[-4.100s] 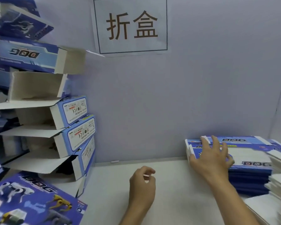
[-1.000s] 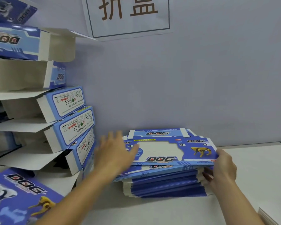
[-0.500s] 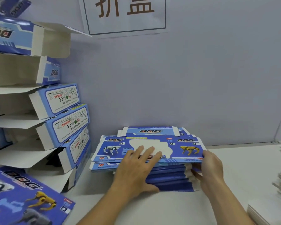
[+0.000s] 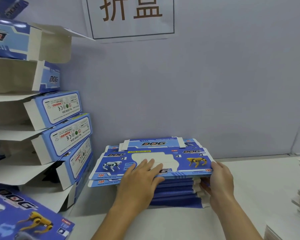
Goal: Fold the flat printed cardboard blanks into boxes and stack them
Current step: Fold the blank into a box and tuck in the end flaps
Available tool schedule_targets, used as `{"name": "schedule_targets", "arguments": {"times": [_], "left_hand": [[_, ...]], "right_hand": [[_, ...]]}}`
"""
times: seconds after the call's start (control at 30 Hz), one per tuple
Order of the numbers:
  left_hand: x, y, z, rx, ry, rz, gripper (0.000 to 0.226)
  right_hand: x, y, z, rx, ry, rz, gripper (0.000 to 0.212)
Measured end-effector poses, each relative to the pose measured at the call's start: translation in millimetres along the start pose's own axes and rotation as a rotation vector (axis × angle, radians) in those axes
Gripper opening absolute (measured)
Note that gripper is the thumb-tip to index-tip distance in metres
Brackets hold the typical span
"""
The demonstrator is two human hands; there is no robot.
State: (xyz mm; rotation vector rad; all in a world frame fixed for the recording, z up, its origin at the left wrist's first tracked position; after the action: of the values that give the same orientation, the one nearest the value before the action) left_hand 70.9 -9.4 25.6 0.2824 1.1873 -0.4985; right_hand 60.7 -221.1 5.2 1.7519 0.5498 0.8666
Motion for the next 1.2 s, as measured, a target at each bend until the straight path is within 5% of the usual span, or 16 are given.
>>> {"name": "schedule_targets", "arguments": {"times": [0.23, 0.47, 0.6, 0.8, 0.87, 0.93, 1.0, 1.07, 1.13, 1.2], "left_hand": [[-18.4, -11.7, 2.4, -0.094, 0.085, -0.139, 0.049], [-19.6, -23.7, -11.5, -0.165, -0.042, -0.189, 0.036], [-28.1, -12.3, -16.1, -0.138, -0.288, -0.268, 0.035], [-63.5, -7.0, -26.0, -0.069, -0.886, -0.376, 0.031], [-79.5, -6.9, -27.7, -0.083, -0.998, -0.354, 0.032], [-96.2, -10.1, -30.1, -0.087, -1.056, -0.409, 0.033], [-105.8, -18.0, -28.5, -0.048, -0.992, -0.553, 0.028], [-108.4, -29.9, -21.9, 0.044, -0.745, -0.735, 0.024], [-107.6, -43.3, -20.1, 0.17, -0.451, -0.882, 0.027], [-102.3, -47.0, -22.2, 0.212, -0.307, -0.929, 0.028]], "right_hand": [[0.1, -1.2, -3.6, 0.004, -0.014, -0.05, 0.024], [1.3, 10.5, -23.4, 0.045, 0.036, 0.101, 0.03], [2.8, 19.7, -32.8, -0.066, 0.003, 0.156, 0.032], [11.1, 36.2, -61.3, -0.597, -0.225, -0.317, 0.043], [23.6, 48.3, -76.3, -0.737, -0.104, -0.292, 0.031], [40.6, 59.9, -93.1, -0.706, 0.28, -0.247, 0.024], [58.0, 66.8, -109.9, -0.482, 0.748, -0.127, 0.041], [68.9, 69.7, -116.7, -0.322, 0.969, 0.048, 0.049], [70.0, 69.3, -111.3, -0.355, 0.866, 0.149, 0.017], [61.4, 71.6, -99.6, -0.482, 0.523, 0.067, 0.019]]}}
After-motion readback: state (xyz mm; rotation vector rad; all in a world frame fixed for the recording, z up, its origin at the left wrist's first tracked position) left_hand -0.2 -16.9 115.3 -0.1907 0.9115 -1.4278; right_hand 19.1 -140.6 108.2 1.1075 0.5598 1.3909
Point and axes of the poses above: each hand's wrist, its own z-axis towards the middle knuckle, its own x-axis out of the palm, y = z × x, the point moved 2 cm from there along z, towards the middle knuckle, and after that the axes turned 5 degrees about x, right-handed, at the moved point
